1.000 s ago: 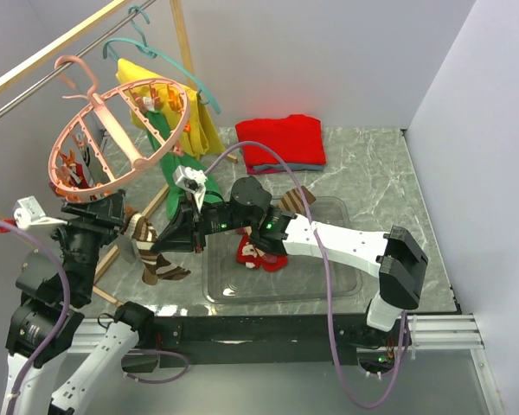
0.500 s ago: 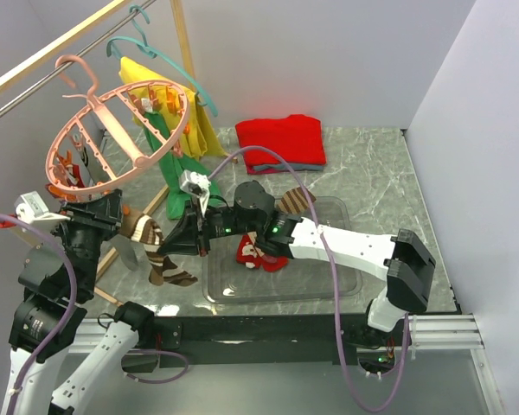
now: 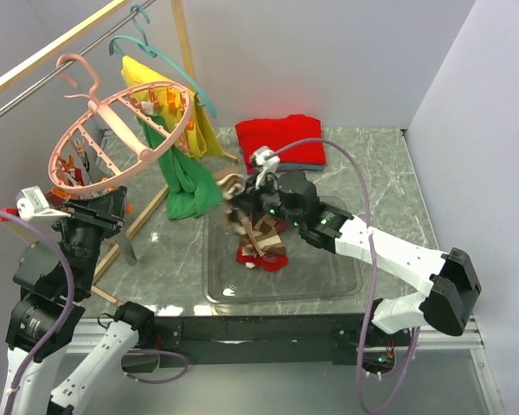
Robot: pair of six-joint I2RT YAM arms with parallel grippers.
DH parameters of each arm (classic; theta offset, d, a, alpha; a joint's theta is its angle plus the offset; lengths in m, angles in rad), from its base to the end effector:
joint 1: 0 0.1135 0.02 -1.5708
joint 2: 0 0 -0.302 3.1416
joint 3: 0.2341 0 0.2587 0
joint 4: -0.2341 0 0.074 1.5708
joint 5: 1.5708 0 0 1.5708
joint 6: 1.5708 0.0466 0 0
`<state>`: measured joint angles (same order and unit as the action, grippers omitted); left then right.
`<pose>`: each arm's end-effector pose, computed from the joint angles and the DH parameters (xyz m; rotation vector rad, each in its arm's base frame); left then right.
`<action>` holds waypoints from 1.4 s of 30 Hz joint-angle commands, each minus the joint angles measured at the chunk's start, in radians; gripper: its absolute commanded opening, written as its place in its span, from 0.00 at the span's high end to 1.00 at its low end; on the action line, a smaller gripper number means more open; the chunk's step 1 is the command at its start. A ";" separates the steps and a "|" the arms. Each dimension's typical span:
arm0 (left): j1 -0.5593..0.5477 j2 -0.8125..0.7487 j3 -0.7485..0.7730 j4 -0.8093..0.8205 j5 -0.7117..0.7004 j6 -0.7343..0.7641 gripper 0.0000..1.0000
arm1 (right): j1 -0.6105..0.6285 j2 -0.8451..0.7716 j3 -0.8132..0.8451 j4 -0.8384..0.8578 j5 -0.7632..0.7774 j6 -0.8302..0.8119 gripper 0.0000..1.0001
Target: Remove the socks clipped to the hanger
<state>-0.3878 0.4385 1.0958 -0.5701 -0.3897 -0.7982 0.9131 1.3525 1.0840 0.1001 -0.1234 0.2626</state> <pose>0.0306 0.0066 0.4532 -0.6187 1.3954 -0.6658 0.1982 0.2660 0.3793 -0.6776 1.7097 0.9544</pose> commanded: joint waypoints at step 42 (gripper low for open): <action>-0.003 0.028 0.095 0.141 0.258 -0.236 0.88 | 0.300 0.625 0.568 0.379 -0.055 -0.158 0.01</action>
<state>-0.3878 0.4450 1.1580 -0.5194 -0.2165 -0.9718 1.2079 1.9511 1.5593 0.4484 -0.2077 0.1280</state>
